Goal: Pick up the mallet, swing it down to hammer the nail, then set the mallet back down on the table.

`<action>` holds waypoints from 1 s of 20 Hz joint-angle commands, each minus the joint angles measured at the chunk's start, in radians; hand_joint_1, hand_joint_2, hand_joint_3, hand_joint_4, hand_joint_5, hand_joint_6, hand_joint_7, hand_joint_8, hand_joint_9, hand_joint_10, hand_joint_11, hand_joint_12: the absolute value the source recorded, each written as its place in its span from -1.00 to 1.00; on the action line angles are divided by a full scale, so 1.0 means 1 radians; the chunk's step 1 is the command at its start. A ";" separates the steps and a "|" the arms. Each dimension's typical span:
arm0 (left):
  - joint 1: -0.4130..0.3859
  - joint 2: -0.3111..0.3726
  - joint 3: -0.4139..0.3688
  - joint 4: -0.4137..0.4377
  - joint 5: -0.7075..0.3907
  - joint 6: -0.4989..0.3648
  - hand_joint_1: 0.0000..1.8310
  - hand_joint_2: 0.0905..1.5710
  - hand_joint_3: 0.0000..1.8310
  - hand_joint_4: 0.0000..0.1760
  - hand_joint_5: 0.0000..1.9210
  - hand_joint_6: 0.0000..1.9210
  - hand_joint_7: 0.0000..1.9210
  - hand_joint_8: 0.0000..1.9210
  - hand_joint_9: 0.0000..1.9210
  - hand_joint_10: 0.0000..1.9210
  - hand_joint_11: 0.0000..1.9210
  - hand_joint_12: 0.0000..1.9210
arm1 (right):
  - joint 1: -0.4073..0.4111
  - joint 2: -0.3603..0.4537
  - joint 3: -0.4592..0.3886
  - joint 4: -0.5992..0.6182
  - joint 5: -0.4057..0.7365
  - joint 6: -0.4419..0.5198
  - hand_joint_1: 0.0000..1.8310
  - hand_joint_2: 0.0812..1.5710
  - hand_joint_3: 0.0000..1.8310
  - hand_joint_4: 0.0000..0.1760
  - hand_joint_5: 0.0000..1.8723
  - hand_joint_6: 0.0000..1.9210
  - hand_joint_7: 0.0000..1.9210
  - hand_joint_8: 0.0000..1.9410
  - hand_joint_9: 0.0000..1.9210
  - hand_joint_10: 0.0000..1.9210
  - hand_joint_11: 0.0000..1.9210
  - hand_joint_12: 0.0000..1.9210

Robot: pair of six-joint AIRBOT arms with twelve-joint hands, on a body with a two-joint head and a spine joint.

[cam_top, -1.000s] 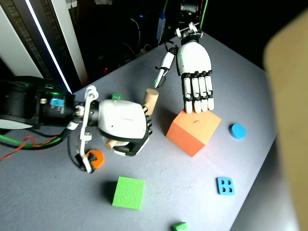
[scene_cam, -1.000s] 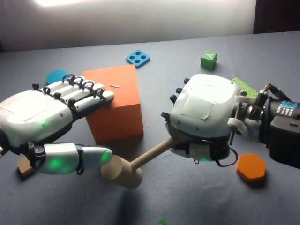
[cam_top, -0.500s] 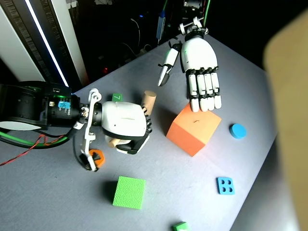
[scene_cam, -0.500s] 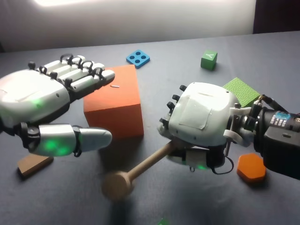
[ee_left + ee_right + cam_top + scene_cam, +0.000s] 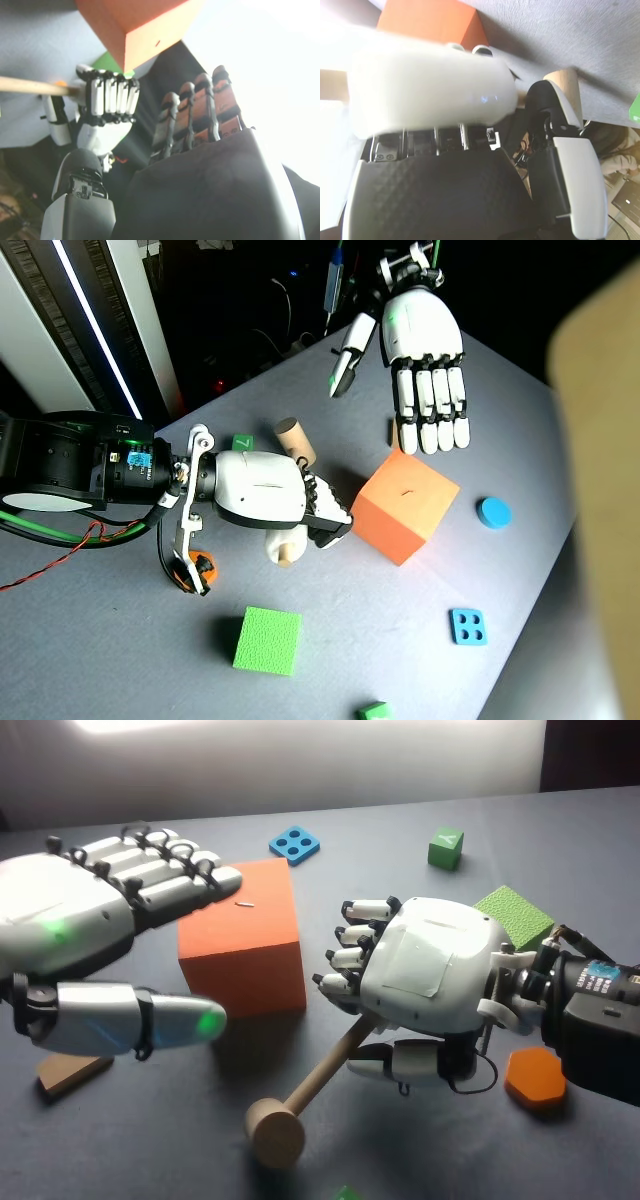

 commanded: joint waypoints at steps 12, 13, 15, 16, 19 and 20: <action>-0.030 -0.001 -0.009 -0.047 -0.082 0.030 -1.00 0.46 -1.00 -1.00 -0.94 -0.99 -0.96 -0.99 -0.99 -1.00 -1.00 -1.00 | 0.069 0.134 -0.073 -0.011 0.089 0.139 -0.71 0.59 -1.00 -1.00 -0.24 -1.00 -0.20 -1.00 -0.36 -0.82 -0.89 0.29; -0.030 -0.001 -0.012 -0.065 -0.082 0.047 -1.00 0.46 -1.00 -1.00 -0.94 -0.99 -0.96 -0.99 -0.99 -1.00 -1.00 -1.00 | 0.084 0.154 -0.087 -0.011 0.065 0.158 -0.74 0.59 -1.00 -1.00 -0.23 -0.99 -0.19 -1.00 -0.34 -0.83 -0.91 0.31; -0.032 -0.001 -0.019 -0.112 -0.081 0.091 -1.00 0.46 -1.00 -1.00 -0.95 -1.00 -0.96 -0.99 -1.00 -1.00 -1.00 -1.00 | 0.133 0.203 -0.125 0.083 -0.044 0.158 -0.68 0.57 -1.00 -1.00 -0.19 -0.98 -0.14 -0.98 -0.30 -0.82 -0.88 0.31; -0.034 0.000 -0.021 -0.123 -0.078 0.103 -1.00 0.46 -1.00 -1.00 -0.94 -1.00 -0.95 -0.99 -1.00 -1.00 -1.00 -1.00 | 0.161 0.222 -0.140 0.170 -0.119 0.113 -0.66 0.57 -1.00 -1.00 -0.18 -0.98 -0.13 -0.98 -0.29 -0.82 -0.87 0.31; -0.048 0.000 -0.033 -0.169 -0.060 0.155 -1.00 0.48 -1.00 -1.00 -0.89 -0.99 -0.84 -0.98 -0.89 -0.98 -0.99 -0.99 | 0.219 0.306 -0.196 0.234 -0.231 0.077 -0.66 0.57 -1.00 -1.00 -0.15 -0.97 -0.09 -0.97 -0.25 -0.80 -0.83 0.33; -0.054 0.000 -0.039 -0.183 -0.054 0.175 -1.00 0.48 -1.00 -1.00 -0.87 -0.99 -0.83 -0.98 -0.88 -0.98 -0.98 -0.99 | 0.232 0.343 -0.223 0.234 -0.240 0.076 -0.67 0.57 -1.00 -1.00 -0.15 -0.97 -0.09 -0.97 -0.25 -0.79 -0.83 0.33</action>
